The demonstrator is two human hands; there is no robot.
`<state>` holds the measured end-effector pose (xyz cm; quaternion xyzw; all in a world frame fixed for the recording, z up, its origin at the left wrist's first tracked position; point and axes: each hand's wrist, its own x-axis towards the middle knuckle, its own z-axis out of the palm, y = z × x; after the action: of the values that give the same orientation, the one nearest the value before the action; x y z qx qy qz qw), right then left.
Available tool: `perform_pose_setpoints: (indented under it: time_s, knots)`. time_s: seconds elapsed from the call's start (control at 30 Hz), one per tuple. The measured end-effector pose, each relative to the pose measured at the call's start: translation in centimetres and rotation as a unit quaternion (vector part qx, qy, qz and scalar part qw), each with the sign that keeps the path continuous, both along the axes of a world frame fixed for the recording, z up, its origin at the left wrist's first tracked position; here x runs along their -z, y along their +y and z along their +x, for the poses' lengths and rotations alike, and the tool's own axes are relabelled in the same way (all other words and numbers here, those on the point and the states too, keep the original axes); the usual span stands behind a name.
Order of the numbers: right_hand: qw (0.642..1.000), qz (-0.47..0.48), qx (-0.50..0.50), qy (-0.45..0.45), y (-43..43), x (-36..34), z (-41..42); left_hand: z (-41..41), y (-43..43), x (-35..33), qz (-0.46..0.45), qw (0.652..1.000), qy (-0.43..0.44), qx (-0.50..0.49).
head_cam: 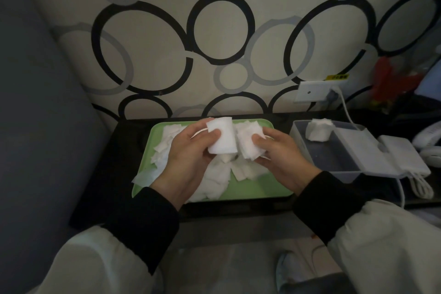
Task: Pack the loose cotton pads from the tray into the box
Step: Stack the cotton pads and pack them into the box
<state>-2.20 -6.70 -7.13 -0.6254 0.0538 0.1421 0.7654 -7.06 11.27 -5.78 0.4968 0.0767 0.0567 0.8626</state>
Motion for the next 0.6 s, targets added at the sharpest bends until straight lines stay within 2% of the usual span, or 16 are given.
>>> perform_pose_setpoints:
  time_s: [0.2, 0.4, 0.5, 0.6]
  knots:
    - [0.999, 0.019, -0.028, 0.006, 0.9, -0.7, -1.0, -0.4, -1.1, 0.1, 0.103, 0.994, 0.005, 0.027]
    - [0.995, 0.052, -0.082, 0.015, 1.1, -1.0, -1.4, -0.5, -0.9, 0.0, 0.233, 0.972, -0.01, -0.016]
    - [0.993, 0.064, -0.098, 0.025, 1.0, -1.0, -1.3, -0.4, -0.9, 0.1, 0.287, 0.957, -0.033, -0.037]
    - [0.99, 0.078, -0.116, 0.031, 0.9, -1.1, -1.2, -0.5, -1.0, 0.4, 0.367, 0.925, -0.065, -0.075]
